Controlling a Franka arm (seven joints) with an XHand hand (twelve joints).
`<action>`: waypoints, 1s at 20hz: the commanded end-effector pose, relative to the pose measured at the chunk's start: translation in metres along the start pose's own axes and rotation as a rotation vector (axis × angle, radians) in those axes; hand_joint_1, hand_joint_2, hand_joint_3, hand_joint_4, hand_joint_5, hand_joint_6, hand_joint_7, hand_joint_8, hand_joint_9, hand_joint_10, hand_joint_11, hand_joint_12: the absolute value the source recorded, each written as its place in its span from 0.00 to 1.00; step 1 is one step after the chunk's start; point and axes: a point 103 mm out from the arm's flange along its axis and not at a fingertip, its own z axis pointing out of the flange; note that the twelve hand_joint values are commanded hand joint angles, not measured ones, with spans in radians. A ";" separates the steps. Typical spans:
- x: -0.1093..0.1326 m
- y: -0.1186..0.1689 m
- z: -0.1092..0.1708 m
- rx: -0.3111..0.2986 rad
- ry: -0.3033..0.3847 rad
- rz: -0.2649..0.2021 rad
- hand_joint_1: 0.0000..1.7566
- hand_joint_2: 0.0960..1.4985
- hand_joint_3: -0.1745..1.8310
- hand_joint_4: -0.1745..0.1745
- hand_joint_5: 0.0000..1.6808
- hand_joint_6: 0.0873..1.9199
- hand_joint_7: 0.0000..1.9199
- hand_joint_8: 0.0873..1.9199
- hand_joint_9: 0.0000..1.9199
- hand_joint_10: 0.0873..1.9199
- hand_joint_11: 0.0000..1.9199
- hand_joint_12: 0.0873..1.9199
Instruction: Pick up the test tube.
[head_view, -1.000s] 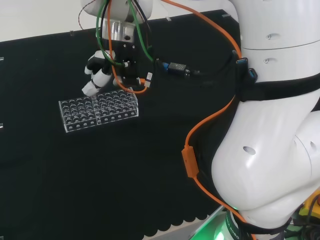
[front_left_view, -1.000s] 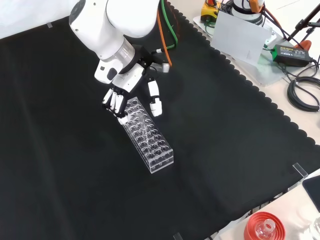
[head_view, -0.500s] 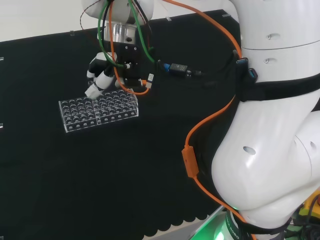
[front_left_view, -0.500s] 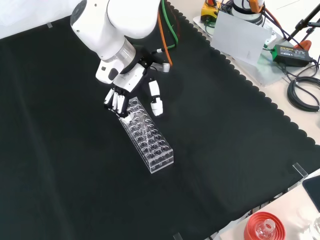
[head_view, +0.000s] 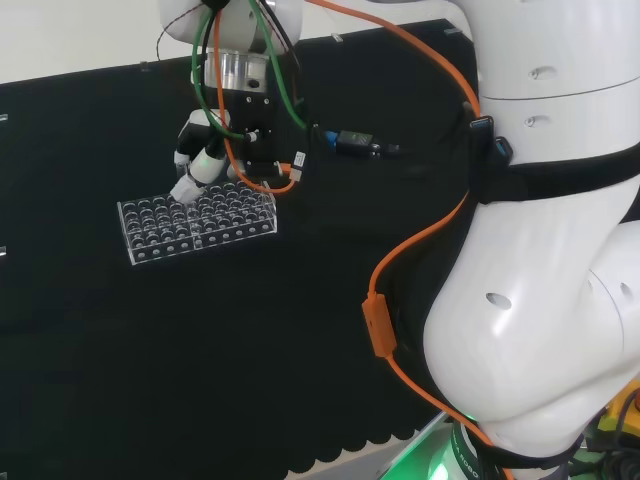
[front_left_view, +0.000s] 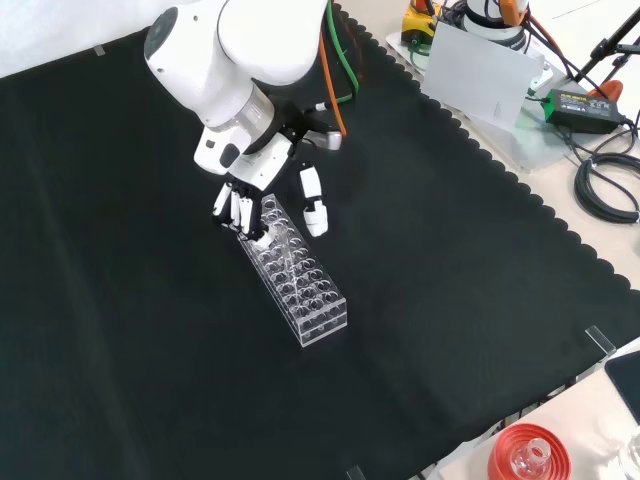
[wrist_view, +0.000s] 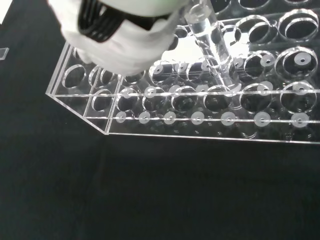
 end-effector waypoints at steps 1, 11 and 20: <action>0.008 0.013 0.002 0.011 -0.013 -0.001 0.61 0.38 0.45 0.15 0.38 0.44 0.49 0.35 0.36 0.39 0.11 0.78; 0.010 0.009 -0.009 -0.016 -0.054 -0.007 0.66 0.56 0.26 0.02 0.61 0.43 0.67 0.28 0.47 0.34 0.17 0.76; 0.015 0.009 -0.012 -0.031 -0.089 -0.012 0.73 0.66 0.10 0.00 0.68 0.35 0.62 0.34 0.54 0.31 0.22 0.72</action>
